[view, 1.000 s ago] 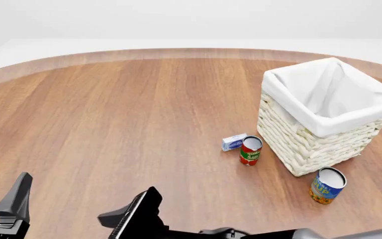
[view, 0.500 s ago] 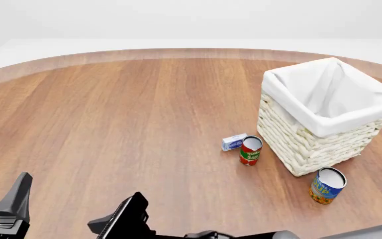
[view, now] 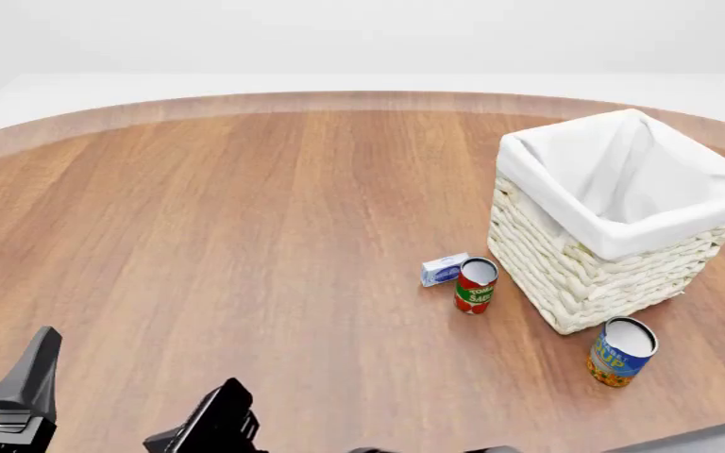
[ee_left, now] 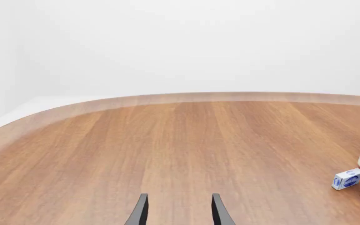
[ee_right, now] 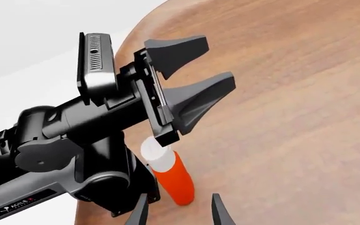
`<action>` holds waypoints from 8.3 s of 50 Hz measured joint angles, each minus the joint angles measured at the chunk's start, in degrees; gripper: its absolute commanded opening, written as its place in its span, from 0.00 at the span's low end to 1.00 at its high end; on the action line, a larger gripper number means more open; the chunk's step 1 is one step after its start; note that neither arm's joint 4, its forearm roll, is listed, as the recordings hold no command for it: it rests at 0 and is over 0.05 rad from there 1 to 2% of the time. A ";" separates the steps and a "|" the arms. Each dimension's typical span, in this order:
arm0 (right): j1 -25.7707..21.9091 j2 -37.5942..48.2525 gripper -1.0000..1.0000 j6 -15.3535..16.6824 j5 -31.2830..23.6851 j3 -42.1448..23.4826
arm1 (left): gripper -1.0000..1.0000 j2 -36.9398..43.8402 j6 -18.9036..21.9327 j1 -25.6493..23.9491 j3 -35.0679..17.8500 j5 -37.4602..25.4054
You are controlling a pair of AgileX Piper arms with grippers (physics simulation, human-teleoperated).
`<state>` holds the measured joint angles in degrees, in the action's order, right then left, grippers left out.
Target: Pick up the ketchup, and put it in the basket.
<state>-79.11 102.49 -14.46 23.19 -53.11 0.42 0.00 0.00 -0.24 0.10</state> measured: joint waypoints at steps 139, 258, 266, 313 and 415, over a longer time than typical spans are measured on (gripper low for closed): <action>-2.68 14.80 1.00 1.41 -13.77 -21.32 | 1.00 0.00 0.00 0.00 0.00 0.00; 12.37 -1.52 0.00 2.06 -5.73 -5.48 | 1.00 0.00 0.00 0.00 0.00 0.00; 14.12 -3.95 0.00 2.91 -4.85 -3.80 | 1.00 0.00 0.00 0.00 0.00 0.00; 27.90 -19.78 0.00 1.61 2.47 6.13 | 1.00 0.00 0.00 0.00 0.00 0.00; 72.95 -48.82 0.00 3.03 4.96 22.27 | 1.00 0.00 0.00 0.00 0.00 0.00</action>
<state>-6.16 53.67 -11.43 28.15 -30.84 0.42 0.00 0.00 -0.24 0.10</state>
